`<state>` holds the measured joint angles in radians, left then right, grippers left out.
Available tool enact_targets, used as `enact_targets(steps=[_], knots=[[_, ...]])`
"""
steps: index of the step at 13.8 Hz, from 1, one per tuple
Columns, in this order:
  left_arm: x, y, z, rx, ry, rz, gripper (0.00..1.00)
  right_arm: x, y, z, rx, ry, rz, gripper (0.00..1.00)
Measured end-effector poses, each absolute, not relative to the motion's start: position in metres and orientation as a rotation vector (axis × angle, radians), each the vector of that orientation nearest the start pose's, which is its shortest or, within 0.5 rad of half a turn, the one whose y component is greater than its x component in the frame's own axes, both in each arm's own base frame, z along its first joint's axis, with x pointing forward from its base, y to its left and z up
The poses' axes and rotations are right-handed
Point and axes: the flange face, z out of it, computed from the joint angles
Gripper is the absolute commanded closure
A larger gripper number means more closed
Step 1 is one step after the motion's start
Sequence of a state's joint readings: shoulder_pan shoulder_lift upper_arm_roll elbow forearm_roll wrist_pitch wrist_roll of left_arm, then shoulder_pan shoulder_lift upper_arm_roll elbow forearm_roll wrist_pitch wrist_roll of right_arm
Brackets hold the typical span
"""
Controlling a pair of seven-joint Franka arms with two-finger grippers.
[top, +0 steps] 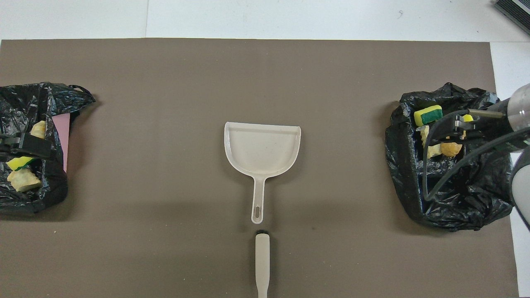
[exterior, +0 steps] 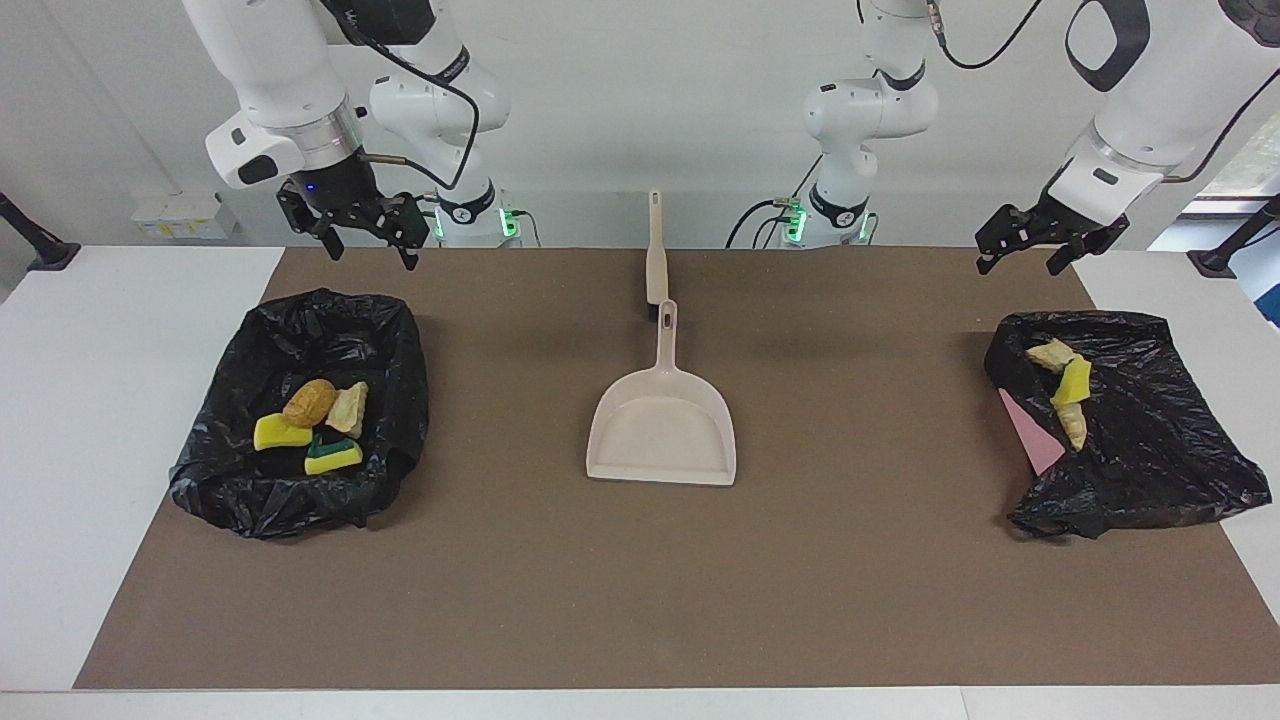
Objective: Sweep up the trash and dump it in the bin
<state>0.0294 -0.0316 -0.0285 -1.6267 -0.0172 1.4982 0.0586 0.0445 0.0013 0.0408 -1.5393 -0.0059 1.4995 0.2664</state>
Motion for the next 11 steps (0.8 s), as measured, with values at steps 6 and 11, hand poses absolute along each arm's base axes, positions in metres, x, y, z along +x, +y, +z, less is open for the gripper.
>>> enact_targets(steps=[6, 11], knots=[[0.533, -0.0053, 0.6146, -3.155, 0.105, 0.138, 0.0, 0.5464, 0.0403, 0.6317, -3.139, 0.302, 0.065, 0.0], [0.533, -0.0053, 0.6146, -3.155, 0.105, 0.137, 0.0, 0.5464, 0.0403, 0.6317, -3.139, 0.302, 0.065, 0.0]])
